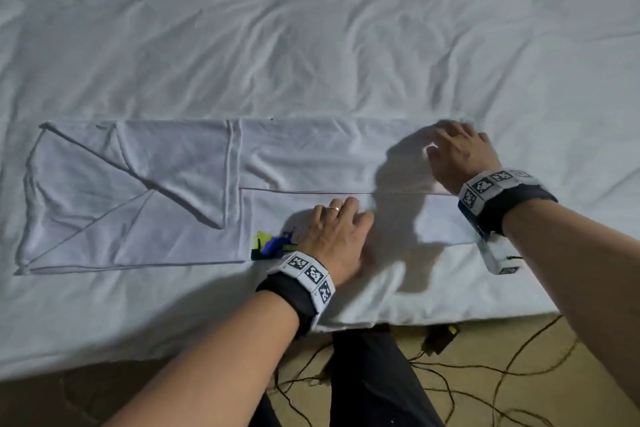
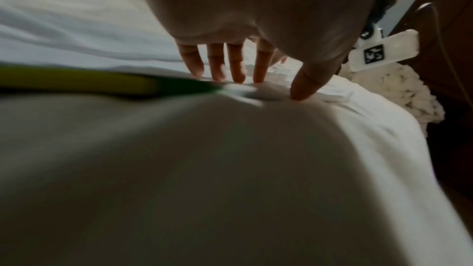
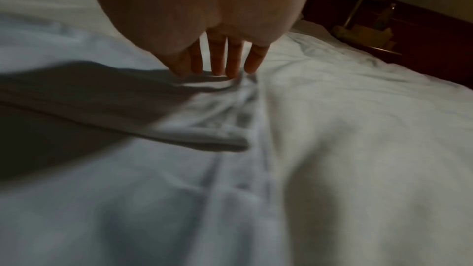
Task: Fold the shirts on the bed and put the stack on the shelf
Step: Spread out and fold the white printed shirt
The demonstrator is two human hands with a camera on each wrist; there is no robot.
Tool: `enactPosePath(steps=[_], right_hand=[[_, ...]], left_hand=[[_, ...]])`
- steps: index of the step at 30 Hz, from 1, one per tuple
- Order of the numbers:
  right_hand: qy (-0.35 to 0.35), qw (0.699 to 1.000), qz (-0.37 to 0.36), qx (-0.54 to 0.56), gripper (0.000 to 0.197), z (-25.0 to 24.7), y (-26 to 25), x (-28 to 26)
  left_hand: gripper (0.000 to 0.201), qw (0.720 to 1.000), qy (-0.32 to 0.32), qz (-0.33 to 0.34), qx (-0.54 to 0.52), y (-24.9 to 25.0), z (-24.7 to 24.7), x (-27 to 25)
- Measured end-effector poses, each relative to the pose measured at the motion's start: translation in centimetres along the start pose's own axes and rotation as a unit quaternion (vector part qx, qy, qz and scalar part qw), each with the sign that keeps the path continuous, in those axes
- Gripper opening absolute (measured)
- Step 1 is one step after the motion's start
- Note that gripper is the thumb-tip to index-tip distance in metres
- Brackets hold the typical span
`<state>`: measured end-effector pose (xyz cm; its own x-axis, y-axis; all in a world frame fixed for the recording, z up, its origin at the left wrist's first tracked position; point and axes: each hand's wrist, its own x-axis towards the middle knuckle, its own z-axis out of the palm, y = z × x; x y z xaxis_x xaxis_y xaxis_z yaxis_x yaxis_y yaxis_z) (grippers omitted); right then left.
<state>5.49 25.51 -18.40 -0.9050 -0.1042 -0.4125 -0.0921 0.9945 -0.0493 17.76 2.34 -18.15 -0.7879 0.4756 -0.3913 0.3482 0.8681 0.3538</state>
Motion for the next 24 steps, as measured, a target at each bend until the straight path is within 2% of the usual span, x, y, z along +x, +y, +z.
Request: enactPosePath(steps=[1, 3, 6, 8, 13, 14, 16, 18, 20, 21, 24], right_hand=[[-0.012, 1.000, 0.001, -0.004, 0.040, -0.3, 1.9, 0.0], [-0.021, 1.000, -0.018, -0.015, 0.042, -0.9, 4.7, 0.3], [-0.008, 0.998, -0.064, -0.014, 0.042, -1.3, 6.5, 1.2], [-0.007, 0.997, -0.074, -0.004, 0.046, -1.4, 6.8, 1.9], [-0.019, 0.996, -0.083, -0.011, 0.046, -1.2, 6.9, 3.1], [-0.028, 0.997, -0.076, -0.012, 0.046, -1.4, 7.0, 3.3], [-0.035, 0.997, -0.065, -0.005, 0.040, -1.5, 7.2, 3.6], [-0.029, 0.997, -0.061, 0.039, 0.030, -1.5, 7.3, 3.6], [-0.034, 0.993, -0.042, 0.108, 0.016, -2.1, 6.7, 3.4], [-0.042, 0.990, -0.030, 0.134, 0.010, -2.8, 6.2, 3.3], [-0.059, 0.980, -0.019, 0.187, 0.006, -5.7, 4.1, 2.7]], left_hand=[[0.028, 1.000, 0.003, 0.004, 0.003, 2.4, 0.4, 1.0], [0.019, 1.000, 0.002, 0.025, 0.018, 6.3, 1.3, 2.7], [0.035, 0.999, -0.024, 0.040, 0.015, 10.5, 2.5, 4.3], [0.037, 0.999, -0.030, 0.034, 0.003, 12.1, 2.8, 5.1], [0.039, 1.000, 0.000, 0.023, -0.013, 14.0, 3.4, 7.1], [0.035, 0.999, 0.019, 0.024, -0.017, 14.3, 3.6, 7.5], [0.015, 0.999, 0.040, 0.030, -0.013, 14.9, 3.6, 7.8], [0.022, 0.998, 0.056, 0.037, -0.018, 15.0, 3.7, 7.9], [0.010, 0.997, 0.064, 0.037, -0.028, 14.7, 3.2, 7.5], [0.015, 0.996, 0.069, 0.028, -0.041, 14.5, 2.6, 7.0], [0.020, 0.984, 0.133, -0.008, -0.116, 13.3, 0.7, 5.3]])
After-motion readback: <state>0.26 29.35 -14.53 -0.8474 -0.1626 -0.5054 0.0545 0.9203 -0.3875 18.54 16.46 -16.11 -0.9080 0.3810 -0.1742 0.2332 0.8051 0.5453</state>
